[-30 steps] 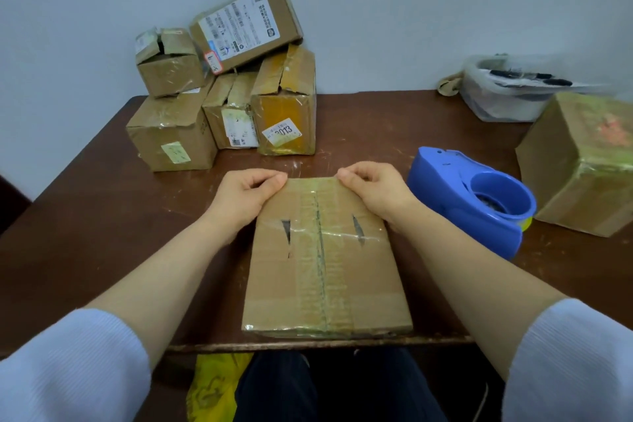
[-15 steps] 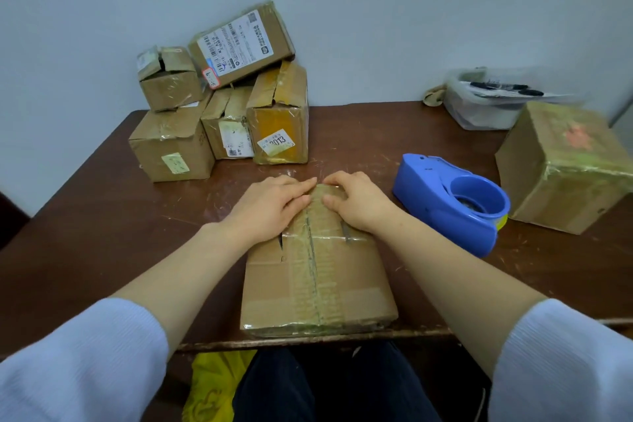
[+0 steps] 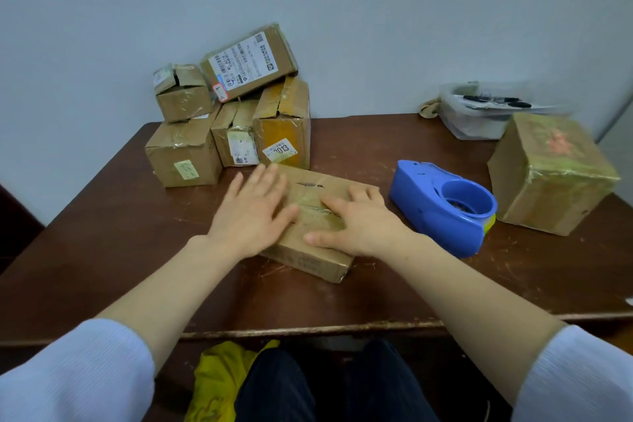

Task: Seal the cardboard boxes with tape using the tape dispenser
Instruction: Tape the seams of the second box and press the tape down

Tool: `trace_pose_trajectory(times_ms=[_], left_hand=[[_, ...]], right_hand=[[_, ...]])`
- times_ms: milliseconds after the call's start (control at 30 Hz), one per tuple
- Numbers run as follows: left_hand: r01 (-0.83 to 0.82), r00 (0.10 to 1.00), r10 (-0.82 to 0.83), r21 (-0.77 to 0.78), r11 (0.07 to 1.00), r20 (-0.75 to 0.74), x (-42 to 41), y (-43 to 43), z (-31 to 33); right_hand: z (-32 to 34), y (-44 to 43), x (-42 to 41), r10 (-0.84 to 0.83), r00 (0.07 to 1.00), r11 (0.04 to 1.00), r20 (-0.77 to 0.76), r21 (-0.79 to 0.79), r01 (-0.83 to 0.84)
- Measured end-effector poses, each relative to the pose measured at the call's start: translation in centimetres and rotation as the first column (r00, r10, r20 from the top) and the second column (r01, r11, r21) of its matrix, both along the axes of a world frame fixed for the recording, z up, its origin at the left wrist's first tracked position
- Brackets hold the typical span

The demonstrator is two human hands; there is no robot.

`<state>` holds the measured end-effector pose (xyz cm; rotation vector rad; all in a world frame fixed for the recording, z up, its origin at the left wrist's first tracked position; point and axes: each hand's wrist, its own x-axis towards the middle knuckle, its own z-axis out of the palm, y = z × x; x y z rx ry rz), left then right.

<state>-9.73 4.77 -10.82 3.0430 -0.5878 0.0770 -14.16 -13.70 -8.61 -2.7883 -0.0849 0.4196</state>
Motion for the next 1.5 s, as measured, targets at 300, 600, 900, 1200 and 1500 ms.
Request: trace_pose_trajectory(times_ms=[300, 600, 900, 1200, 1500], left_hand=[[-0.073, 0.992, 0.096, 0.250, 0.966, -0.080, -2.8, -2.6, 3.1], [0.088, 0.941, -0.056, 0.081, 0.993, -0.334, -3.1, -5.8, 0.4], [-0.055, 0.937, 0.051, -0.001, 0.998, -0.345, -4.0, -8.1, 1.1], [-0.439, 0.869, -0.106, -0.851, 0.290, -0.484, -1.8, -10.4, 8.1], [-0.473, 0.787, -0.376, -0.870, 0.142, -0.489, -2.1, -11.0, 11.5]], right_hand=[[0.7, -4.5, 0.4, -0.150, 0.889, 0.980, 0.432, 0.181, 0.078], [1.8, -10.4, -2.2, -0.348, 0.907, 0.855, 0.236, -0.318, 0.411], [0.8, -11.4, -1.8, -0.371, 0.902, 0.913, 0.219, -0.090, 0.397], [3.3, -13.5, -4.3, -0.390, 0.921, 0.359, -0.007, 0.919, 0.160], [2.8, -12.9, -4.5, -0.295, 0.954, 0.364, 0.055, 0.930, 0.059]])
